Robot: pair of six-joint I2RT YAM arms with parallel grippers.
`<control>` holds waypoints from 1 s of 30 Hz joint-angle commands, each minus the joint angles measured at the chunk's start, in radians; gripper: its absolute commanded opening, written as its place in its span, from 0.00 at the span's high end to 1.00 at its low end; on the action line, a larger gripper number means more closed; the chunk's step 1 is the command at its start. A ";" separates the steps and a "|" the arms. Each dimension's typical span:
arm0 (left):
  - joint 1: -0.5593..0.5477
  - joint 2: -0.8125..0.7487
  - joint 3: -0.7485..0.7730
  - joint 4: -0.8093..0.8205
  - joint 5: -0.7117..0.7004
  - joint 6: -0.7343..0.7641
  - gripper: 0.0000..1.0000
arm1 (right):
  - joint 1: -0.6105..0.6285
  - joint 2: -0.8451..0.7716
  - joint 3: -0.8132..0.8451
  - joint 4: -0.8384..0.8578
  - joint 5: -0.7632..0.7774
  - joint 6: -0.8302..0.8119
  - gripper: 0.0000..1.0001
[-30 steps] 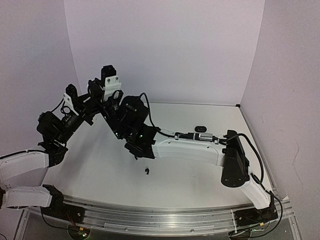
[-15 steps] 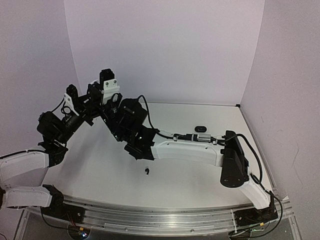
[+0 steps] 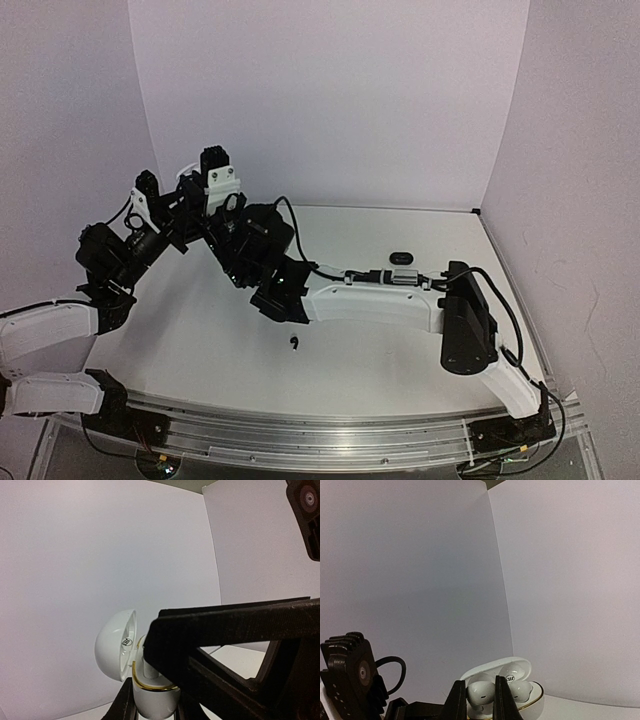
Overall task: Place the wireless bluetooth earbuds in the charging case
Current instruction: Insert the left earbud into the left side groove of the charging case.
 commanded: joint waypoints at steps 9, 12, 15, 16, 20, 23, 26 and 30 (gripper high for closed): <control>-0.006 -0.011 0.013 0.054 0.020 0.016 1.00 | -0.002 0.001 0.006 -0.026 -0.003 -0.042 0.89; -0.006 -0.015 0.012 0.041 0.035 0.015 1.00 | -0.002 0.002 0.013 -0.027 -0.002 -0.055 0.86; -0.006 -0.016 0.013 0.037 0.040 0.015 1.00 | -0.002 0.003 0.014 -0.028 0.003 -0.059 0.83; -0.006 -0.017 0.013 0.037 0.041 0.015 1.00 | -0.002 0.004 0.015 -0.028 0.002 -0.060 0.82; -0.006 -0.019 0.013 0.030 0.049 0.006 1.00 | -0.002 0.003 0.021 -0.030 0.002 -0.062 0.80; -0.006 -0.021 0.012 0.026 0.051 0.003 1.00 | -0.002 0.000 0.018 -0.031 0.006 -0.069 0.79; -0.005 -0.021 0.011 0.027 0.051 0.003 1.00 | -0.002 -0.003 0.014 -0.033 0.004 -0.072 0.78; -0.006 -0.022 0.012 0.025 0.050 0.002 1.00 | -0.002 -0.005 0.010 -0.034 0.006 -0.077 0.75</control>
